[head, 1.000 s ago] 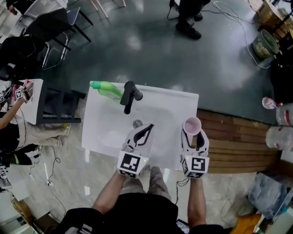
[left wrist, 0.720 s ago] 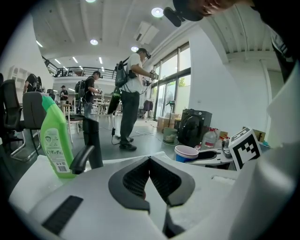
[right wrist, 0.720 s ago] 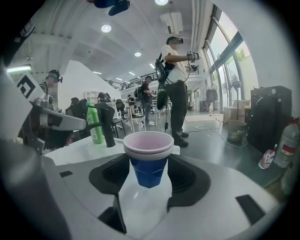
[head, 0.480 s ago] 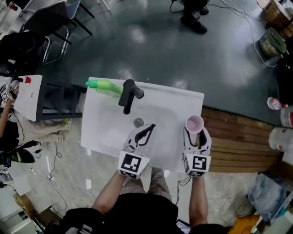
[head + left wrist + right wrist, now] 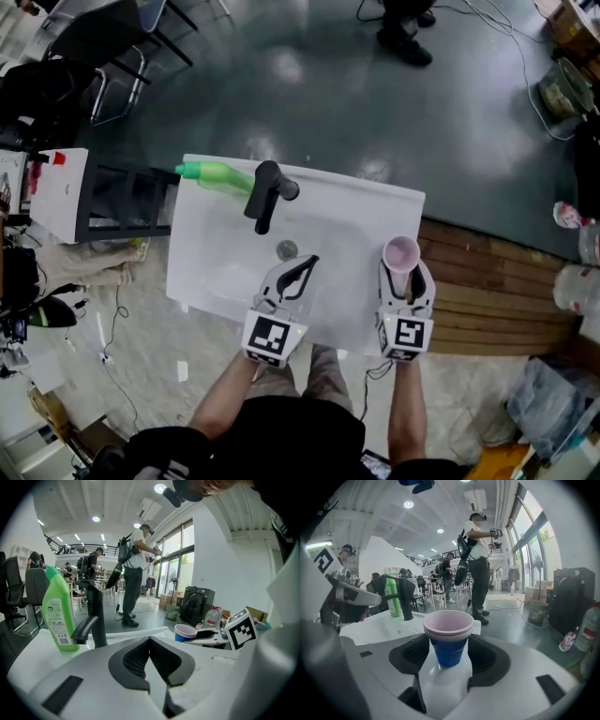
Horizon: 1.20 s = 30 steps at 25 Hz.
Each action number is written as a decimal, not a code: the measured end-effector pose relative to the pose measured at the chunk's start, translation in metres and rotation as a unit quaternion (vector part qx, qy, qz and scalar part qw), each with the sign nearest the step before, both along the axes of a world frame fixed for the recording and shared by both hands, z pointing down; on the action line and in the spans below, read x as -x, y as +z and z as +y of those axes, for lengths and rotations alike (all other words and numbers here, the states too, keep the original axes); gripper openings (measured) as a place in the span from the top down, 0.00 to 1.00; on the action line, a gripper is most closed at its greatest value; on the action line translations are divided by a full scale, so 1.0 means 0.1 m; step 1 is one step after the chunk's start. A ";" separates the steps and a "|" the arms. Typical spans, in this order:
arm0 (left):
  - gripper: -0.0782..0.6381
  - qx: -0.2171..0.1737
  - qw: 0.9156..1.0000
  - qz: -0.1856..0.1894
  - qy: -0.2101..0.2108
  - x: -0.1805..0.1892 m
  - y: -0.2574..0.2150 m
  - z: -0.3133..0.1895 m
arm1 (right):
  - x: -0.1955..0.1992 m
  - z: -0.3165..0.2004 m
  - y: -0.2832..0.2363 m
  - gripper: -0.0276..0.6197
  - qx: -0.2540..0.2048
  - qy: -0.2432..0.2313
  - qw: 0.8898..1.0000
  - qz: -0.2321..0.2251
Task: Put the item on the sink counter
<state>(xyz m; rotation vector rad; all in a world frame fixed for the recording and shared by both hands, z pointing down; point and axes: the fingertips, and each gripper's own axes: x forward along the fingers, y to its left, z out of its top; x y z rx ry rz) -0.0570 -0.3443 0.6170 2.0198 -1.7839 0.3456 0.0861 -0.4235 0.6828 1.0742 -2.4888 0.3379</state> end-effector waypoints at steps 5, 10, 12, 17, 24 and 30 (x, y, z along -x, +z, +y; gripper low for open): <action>0.89 0.015 1.000 0.008 -0.001 -0.03 0.05 0.05 | -0.02 0.02 0.05 0.56 -0.008 0.007 1.000 0.012; 0.89 0.015 1.000 0.005 -0.002 -0.01 0.04 0.08 | 0.02 0.04 0.06 0.55 -0.003 0.012 1.000 0.022; 0.89 0.016 1.000 0.004 -0.003 -0.01 0.04 0.10 | 0.02 0.05 0.08 0.54 -0.002 0.011 1.000 0.018; 0.89 0.015 1.000 0.001 -0.007 0.02 0.02 0.17 | 0.00 0.07 0.07 0.51 -0.006 0.013 1.000 0.020; 0.89 0.004 1.000 0.002 -0.015 0.06 -0.08 0.28 | -0.01 0.11 -0.03 0.49 -0.013 0.024 0.999 0.017; 0.89 -0.015 1.000 -0.005 -0.015 0.09 -0.21 0.44 | -0.02 0.23 -0.20 0.49 -0.026 0.030 0.999 0.013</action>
